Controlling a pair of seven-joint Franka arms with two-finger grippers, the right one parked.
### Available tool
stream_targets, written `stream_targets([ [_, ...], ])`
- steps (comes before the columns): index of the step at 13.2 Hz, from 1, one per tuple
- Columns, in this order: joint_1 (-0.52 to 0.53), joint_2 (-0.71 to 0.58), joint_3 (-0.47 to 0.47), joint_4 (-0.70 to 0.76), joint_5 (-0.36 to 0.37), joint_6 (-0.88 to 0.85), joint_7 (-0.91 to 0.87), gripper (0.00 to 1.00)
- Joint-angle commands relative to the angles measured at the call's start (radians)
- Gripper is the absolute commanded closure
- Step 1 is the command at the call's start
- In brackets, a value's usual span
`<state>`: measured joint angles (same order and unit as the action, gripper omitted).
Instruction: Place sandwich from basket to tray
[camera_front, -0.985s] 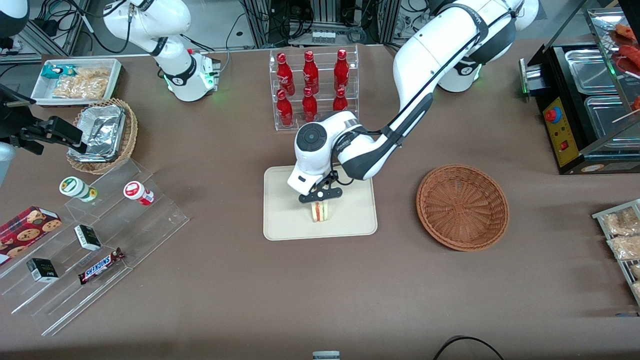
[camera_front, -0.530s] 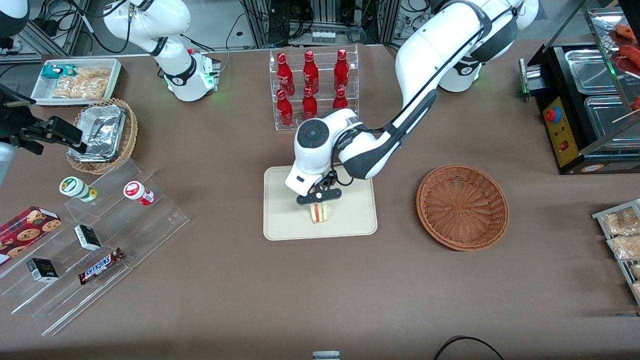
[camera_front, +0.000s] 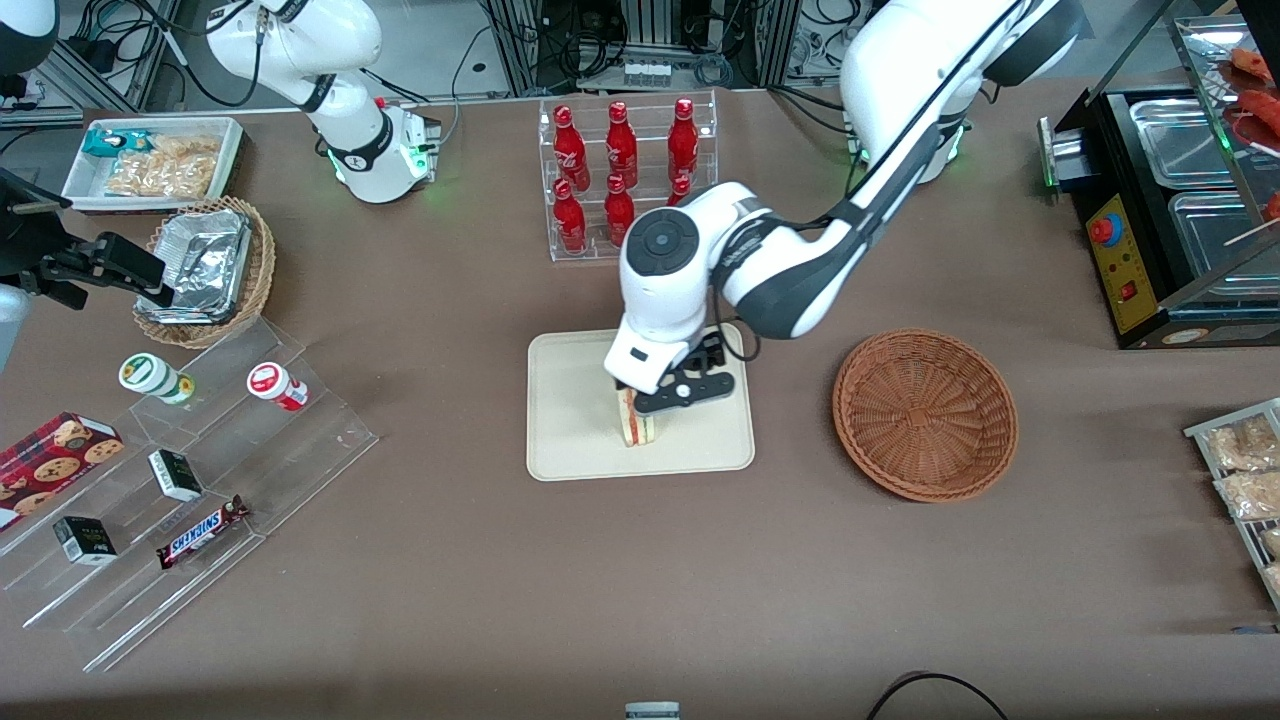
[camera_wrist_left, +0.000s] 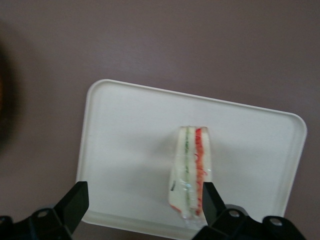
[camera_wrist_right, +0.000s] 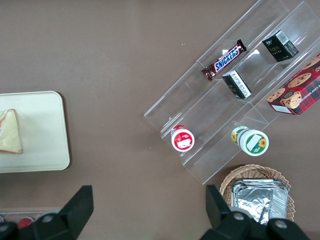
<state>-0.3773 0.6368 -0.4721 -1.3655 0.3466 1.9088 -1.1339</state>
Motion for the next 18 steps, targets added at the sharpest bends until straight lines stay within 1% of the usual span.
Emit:
stream_targets([
  [1,0.055,-0.055,-0.002,-0.035,-0.021,-0.079,0.023,0.0],
  [3,0.113,-0.098,-0.003,-0.072,-0.02,-0.105,0.039,0.0],
  [5,0.144,-0.173,0.0,-0.154,-0.02,-0.102,0.04,0.0],
  [6,0.179,-0.212,-0.002,-0.2,-0.018,-0.096,0.057,0.0],
  [9,0.251,-0.296,-0.005,-0.294,-0.021,-0.096,0.155,0.0],
  [11,0.294,-0.347,-0.005,-0.343,-0.044,-0.094,0.206,0.0],
  [15,0.4,-0.478,-0.003,-0.452,-0.144,-0.105,0.397,0.0],
  [16,0.409,-0.514,0.001,-0.48,-0.178,-0.106,0.454,0.0],
  [17,0.414,-0.548,0.016,-0.501,-0.208,-0.112,0.509,0.0],
  [18,0.411,-0.574,0.053,-0.517,-0.23,-0.128,0.557,0.0],
])
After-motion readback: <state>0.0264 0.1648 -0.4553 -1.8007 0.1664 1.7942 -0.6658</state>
